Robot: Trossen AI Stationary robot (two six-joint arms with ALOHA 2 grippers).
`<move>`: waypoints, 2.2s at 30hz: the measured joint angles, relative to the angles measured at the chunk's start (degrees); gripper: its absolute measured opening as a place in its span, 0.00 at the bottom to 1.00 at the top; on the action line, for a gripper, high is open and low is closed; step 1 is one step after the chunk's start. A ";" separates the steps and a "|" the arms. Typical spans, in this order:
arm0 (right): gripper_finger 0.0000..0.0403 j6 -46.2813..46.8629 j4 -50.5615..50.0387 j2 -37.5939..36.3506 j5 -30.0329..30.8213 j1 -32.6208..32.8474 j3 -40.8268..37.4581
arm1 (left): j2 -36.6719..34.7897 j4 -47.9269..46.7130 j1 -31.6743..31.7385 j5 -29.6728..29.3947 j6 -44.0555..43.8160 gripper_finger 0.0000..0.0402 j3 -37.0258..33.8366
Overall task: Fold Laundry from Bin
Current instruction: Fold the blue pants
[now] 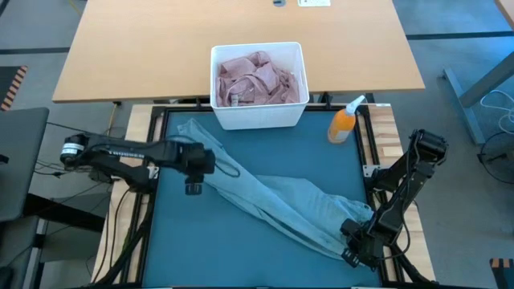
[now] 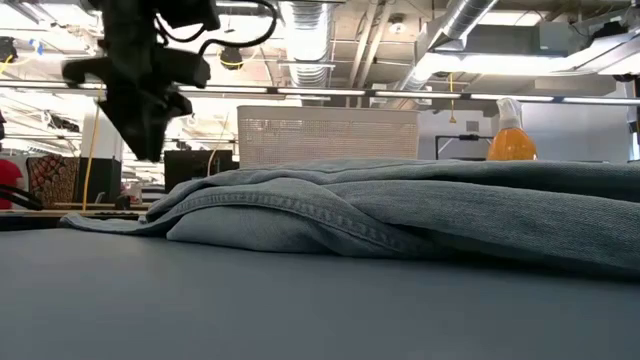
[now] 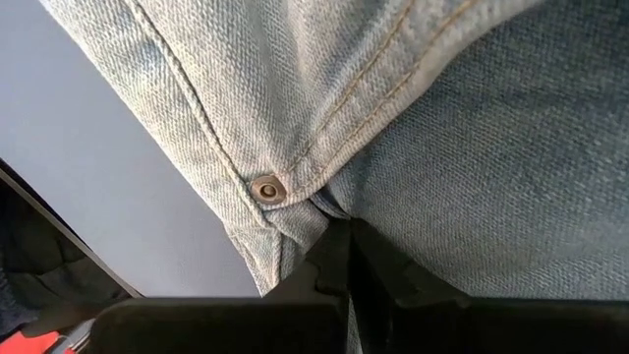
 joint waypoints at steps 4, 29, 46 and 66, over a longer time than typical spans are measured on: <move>0.07 -0.20 0.00 0.00 0.05 0.00 0.00 | 0.00 9.03 -5.56 -5.36 -0.59 0.33 -5.24; 0.07 -0.63 0.17 0.00 0.20 0.00 -0.02 | 15.89 14.99 -9.01 -20.39 -9.11 0.53 -7.18; 0.07 -0.56 -1.85 -0.09 1.26 -0.12 0.04 | 5.73 -0.92 -4.37 -37.65 0.38 0.01 3.59; 0.07 1.41 -3.26 -0.07 3.48 -0.26 0.02 | -3.82 -5.00 0.56 -34.47 0.68 0.00 9.96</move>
